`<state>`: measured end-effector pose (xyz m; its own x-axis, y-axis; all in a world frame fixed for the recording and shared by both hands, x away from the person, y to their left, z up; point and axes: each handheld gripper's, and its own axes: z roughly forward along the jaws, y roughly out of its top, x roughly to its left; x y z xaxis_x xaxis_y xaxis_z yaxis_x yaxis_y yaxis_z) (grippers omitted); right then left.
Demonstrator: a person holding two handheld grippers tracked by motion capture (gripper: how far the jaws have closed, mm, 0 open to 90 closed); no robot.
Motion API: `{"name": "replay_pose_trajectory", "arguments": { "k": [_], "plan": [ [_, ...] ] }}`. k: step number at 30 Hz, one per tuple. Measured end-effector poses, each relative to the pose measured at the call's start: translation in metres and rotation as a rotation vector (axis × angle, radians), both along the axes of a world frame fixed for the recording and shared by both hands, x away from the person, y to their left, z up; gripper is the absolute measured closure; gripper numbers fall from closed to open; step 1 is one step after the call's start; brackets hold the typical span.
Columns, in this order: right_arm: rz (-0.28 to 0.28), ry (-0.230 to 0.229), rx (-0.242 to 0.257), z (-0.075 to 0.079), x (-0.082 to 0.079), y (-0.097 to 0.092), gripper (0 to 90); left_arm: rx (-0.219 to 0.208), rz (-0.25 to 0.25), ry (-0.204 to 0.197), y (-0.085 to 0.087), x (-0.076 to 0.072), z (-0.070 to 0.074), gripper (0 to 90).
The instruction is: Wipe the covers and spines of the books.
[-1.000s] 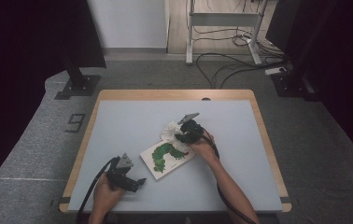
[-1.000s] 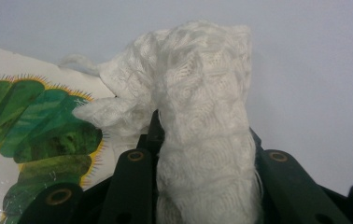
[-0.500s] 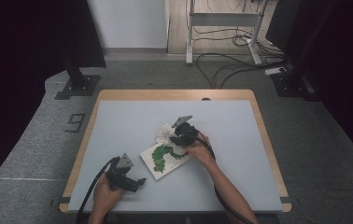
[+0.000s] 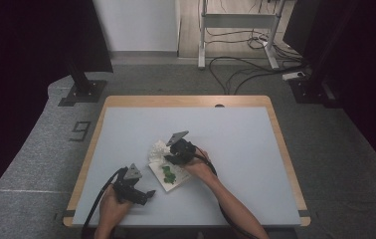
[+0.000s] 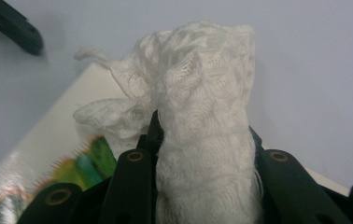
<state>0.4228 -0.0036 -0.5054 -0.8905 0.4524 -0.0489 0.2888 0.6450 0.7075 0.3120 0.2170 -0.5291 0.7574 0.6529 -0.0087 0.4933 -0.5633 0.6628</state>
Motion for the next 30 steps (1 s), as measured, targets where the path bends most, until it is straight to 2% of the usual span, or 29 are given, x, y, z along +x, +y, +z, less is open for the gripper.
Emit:
{"name": "replay_pose_trajectory", "arguments": {
  "k": [12, 22, 30],
  "plan": [
    [0.089, 0.001, 0.006, 0.001, -0.020, 0.033, 66.6, 0.002, 0.000, 0.000, 0.000, 0.000, 0.000, 0.0],
    [0.090, 0.021, 0.018, 0.003, -0.019, 0.033, 66.1, 0.002, 0.000, 0.000, 0.000, 0.000, 0.000, 0.0],
    [0.096, 0.016, 0.043, 0.017, -0.018, 0.031, 66.1, 0.002, 0.001, 0.000, 0.000, 0.000, 0.000, 0.0]
  ]
}}
